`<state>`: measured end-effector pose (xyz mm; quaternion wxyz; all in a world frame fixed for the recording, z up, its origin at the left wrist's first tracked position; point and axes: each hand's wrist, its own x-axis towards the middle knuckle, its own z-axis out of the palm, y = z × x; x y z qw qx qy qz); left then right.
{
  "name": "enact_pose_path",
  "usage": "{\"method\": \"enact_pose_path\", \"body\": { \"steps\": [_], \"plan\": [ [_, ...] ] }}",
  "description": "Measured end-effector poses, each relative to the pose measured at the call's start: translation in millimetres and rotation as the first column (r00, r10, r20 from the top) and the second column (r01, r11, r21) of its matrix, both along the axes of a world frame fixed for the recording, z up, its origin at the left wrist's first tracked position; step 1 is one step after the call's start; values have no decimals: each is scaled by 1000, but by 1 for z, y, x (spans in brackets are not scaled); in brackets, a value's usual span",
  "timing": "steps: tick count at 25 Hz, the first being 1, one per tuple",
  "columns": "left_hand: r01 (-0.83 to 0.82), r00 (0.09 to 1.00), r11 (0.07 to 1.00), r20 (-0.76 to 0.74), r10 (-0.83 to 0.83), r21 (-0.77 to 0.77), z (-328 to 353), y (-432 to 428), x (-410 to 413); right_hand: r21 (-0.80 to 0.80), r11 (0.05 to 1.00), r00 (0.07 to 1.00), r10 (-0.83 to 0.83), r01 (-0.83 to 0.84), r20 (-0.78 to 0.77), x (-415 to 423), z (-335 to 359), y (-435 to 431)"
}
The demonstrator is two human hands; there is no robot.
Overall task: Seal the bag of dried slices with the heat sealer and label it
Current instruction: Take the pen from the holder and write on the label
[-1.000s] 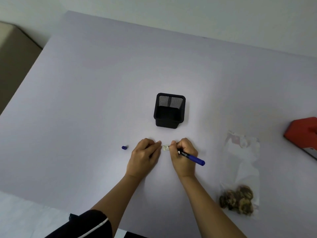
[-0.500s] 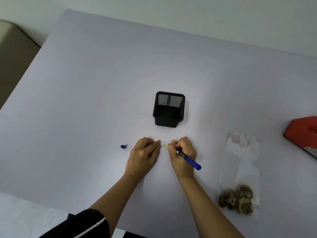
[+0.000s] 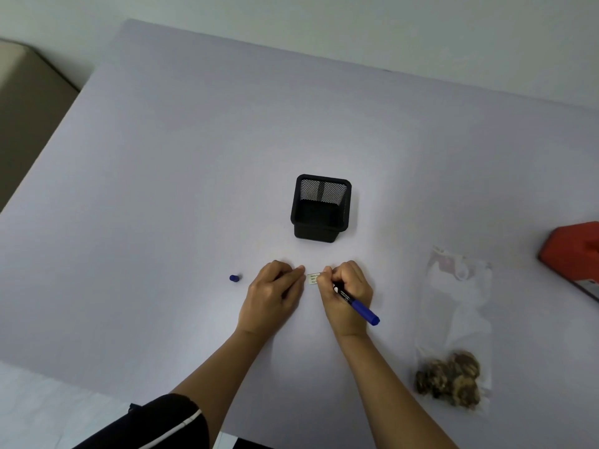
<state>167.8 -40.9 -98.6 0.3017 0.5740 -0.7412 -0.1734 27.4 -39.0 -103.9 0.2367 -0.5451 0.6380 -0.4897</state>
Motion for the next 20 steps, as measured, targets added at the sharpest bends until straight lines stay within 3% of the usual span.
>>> {"method": "enact_pose_path", "body": {
  "steps": [20],
  "plan": [
    [-12,1000,1000,-4,12,-13,-4,0,1,-22,999,999,37,-37,-3,2,3,2]
  ]
}}
